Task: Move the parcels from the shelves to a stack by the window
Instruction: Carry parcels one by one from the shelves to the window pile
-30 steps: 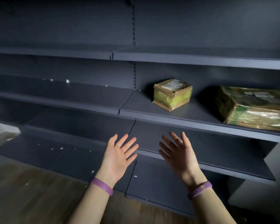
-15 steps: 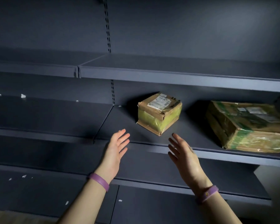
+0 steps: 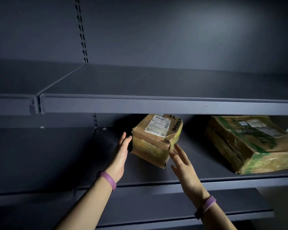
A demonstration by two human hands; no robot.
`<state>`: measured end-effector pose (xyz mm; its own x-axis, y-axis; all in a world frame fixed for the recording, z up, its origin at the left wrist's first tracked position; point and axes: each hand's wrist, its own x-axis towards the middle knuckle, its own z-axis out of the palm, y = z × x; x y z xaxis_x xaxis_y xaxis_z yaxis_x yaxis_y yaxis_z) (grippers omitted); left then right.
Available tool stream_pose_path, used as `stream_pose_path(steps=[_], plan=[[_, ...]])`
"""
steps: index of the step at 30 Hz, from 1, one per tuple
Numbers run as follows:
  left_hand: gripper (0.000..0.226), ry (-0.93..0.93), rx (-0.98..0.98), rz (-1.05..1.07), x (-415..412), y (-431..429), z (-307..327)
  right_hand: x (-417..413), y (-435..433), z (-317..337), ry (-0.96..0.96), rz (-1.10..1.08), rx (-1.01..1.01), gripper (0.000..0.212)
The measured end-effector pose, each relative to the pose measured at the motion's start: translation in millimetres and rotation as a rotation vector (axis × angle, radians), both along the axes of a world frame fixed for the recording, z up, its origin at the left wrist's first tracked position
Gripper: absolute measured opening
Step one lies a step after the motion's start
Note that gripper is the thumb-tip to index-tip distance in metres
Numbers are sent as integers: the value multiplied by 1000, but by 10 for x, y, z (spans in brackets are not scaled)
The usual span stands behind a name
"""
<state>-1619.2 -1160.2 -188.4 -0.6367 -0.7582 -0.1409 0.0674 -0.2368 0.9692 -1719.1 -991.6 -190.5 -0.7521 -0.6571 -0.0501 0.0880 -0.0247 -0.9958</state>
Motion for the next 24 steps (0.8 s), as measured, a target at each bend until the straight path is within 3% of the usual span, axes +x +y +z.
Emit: stream_pose_path(steps=[13,18,24], plan=[[24,-93,50,11,-3,301,153,-38,-16,-58,-21,30,-43,50],[6,-124,-41,-14,342,751,91,133,354,-39,41,84,-32,34],[23,-137,-87,8,817,1444,-49,488,975,-89,58,116,-20,32]])
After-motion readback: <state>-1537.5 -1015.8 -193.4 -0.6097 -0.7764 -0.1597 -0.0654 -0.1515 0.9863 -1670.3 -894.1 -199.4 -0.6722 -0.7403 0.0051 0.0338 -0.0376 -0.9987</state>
